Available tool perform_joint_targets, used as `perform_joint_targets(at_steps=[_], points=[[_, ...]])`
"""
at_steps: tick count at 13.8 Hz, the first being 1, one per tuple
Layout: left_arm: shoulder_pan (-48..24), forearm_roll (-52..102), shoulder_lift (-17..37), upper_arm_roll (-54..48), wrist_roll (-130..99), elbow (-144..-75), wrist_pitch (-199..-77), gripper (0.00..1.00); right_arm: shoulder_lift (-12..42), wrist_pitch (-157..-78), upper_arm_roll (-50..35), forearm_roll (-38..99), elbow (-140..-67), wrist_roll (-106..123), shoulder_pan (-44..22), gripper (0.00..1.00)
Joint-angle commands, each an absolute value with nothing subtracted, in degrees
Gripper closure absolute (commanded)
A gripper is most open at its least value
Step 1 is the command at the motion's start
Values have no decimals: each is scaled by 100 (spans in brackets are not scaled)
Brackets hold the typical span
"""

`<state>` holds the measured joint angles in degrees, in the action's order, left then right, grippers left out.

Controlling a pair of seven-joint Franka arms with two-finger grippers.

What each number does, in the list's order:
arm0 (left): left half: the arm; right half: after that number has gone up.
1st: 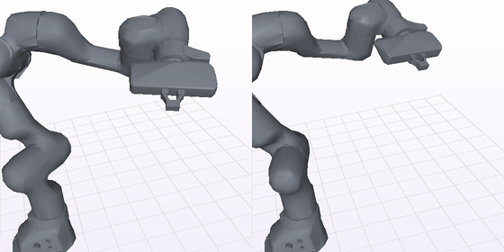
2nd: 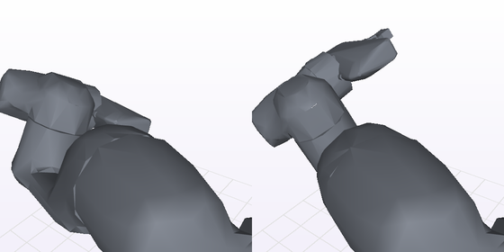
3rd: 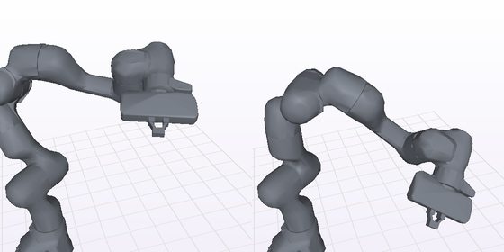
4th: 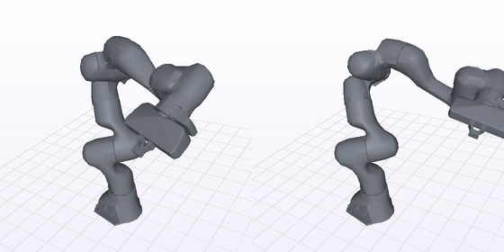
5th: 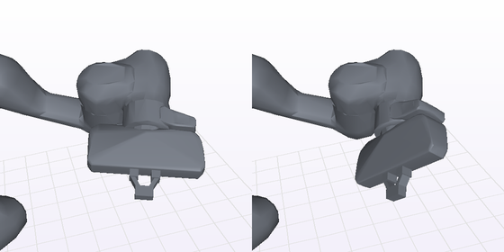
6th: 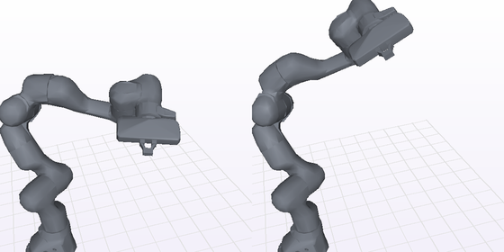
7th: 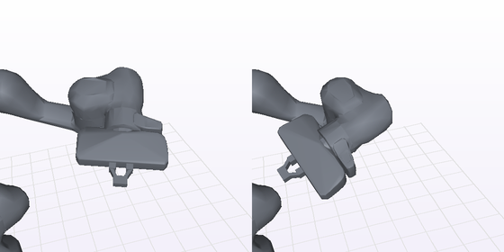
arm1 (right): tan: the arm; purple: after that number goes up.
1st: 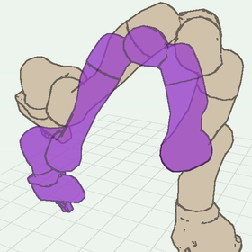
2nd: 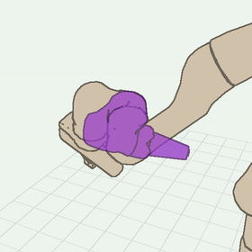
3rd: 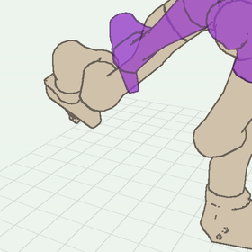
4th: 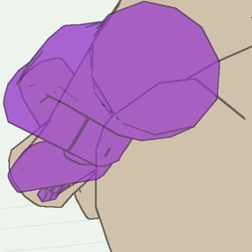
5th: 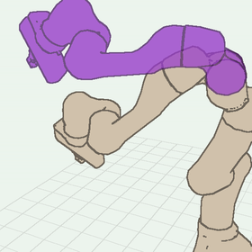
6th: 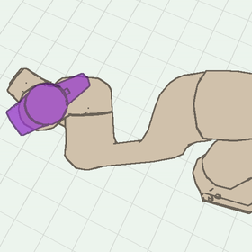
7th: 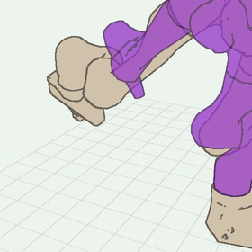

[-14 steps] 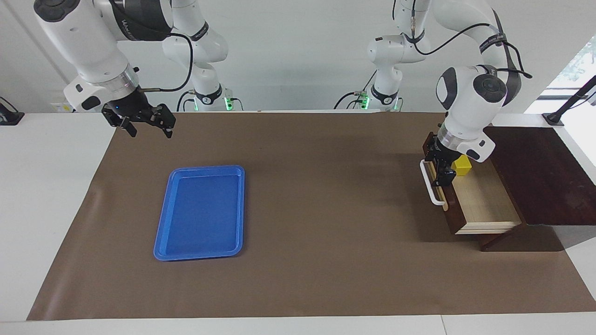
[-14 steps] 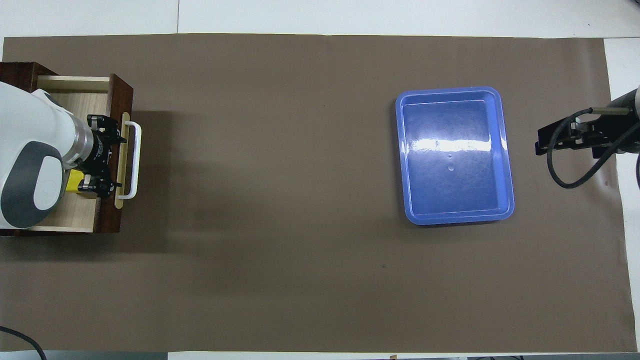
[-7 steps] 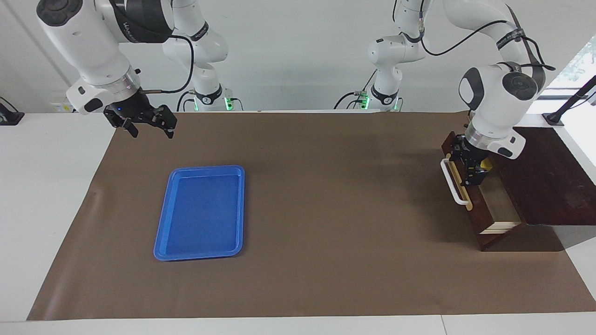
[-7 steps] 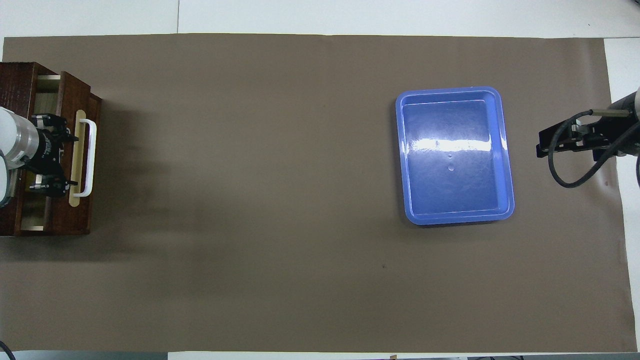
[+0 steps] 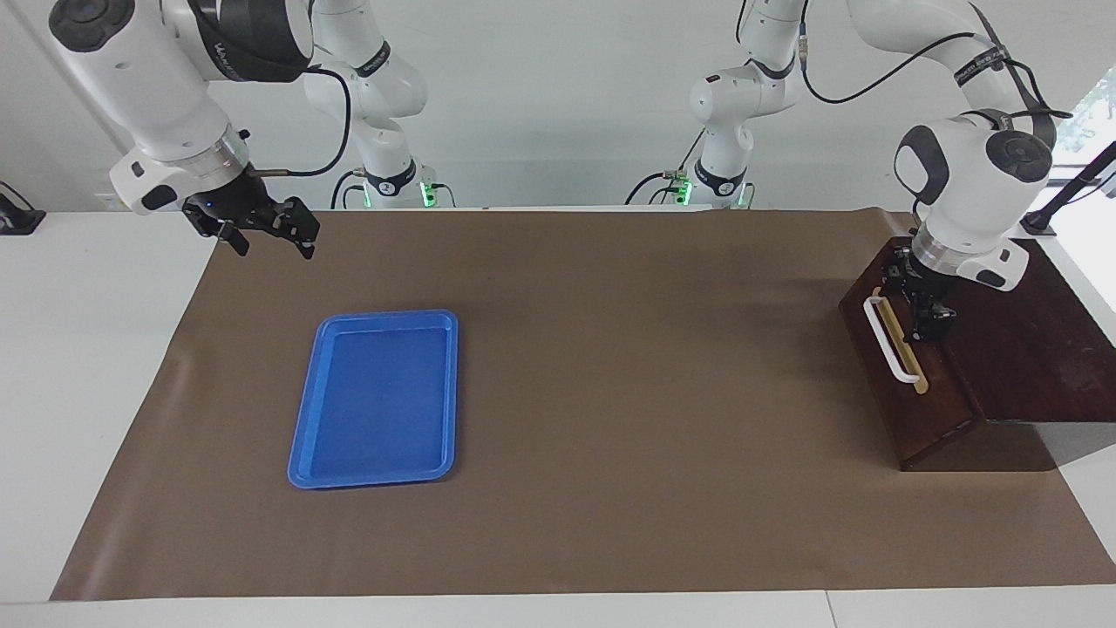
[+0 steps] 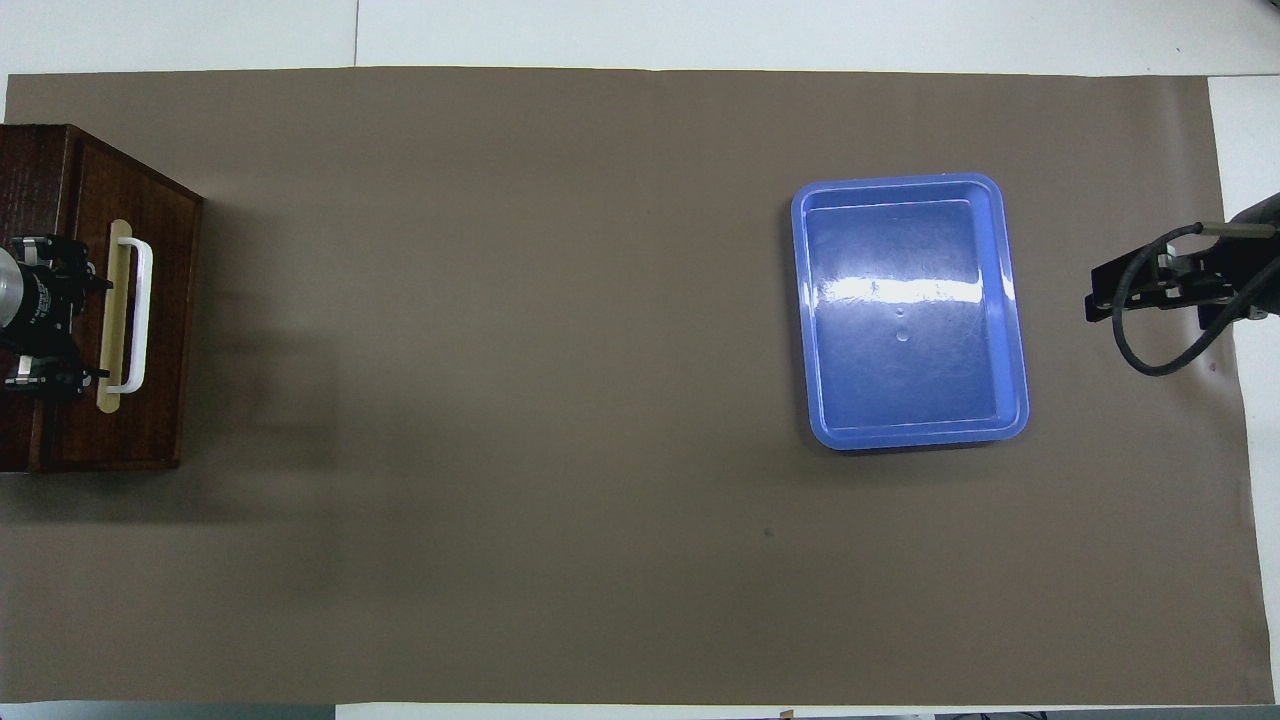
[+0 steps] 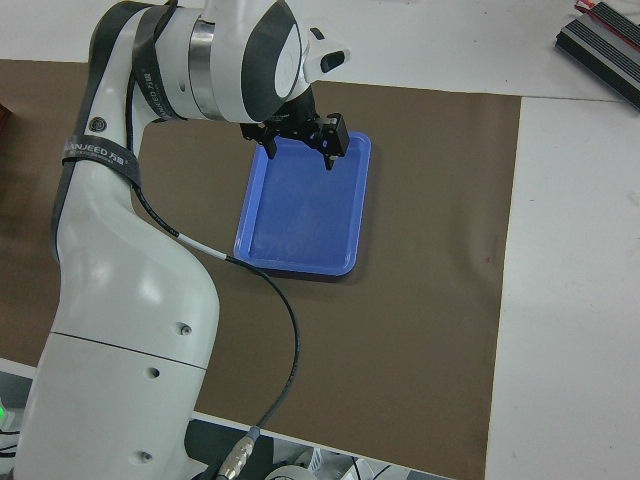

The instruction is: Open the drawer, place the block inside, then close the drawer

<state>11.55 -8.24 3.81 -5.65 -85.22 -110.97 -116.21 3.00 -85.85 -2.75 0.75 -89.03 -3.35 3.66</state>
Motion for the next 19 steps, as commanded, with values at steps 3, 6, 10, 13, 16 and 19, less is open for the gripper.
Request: perform_joint_targets(at_steps=[3, 6, 10, 13, 16, 19], points=[[862, -809, -96, -668, -7562, -10934, -10989, 0, 229, -8552, -334, -88, -8965, 18, 404, 0], [660, -19, -324, -668, -6140, -10531, -10085, 0, 220, -8543, -334, -88, -8991, 61, 404, 0], [510, 53, -483, -773, -4635, -10117, -9257, 0, 194, -8534, -325, -88, -9035, 202, 422, 0], [378, 53, -554, -773, -3267, -10073, -8939, 0, 167, -8534, -334, -70, -9026, 184, 475, 0], [361, 70, -239, -712, -2068, -9494, -8500, 0, 167, -8534, -334, -70, -9026, 176, 448, 0], [325, 70, 51, -721, -1496, -9079, -8297, 0, 167, -8534, -334, -62, -9026, 176, 457, 0]])
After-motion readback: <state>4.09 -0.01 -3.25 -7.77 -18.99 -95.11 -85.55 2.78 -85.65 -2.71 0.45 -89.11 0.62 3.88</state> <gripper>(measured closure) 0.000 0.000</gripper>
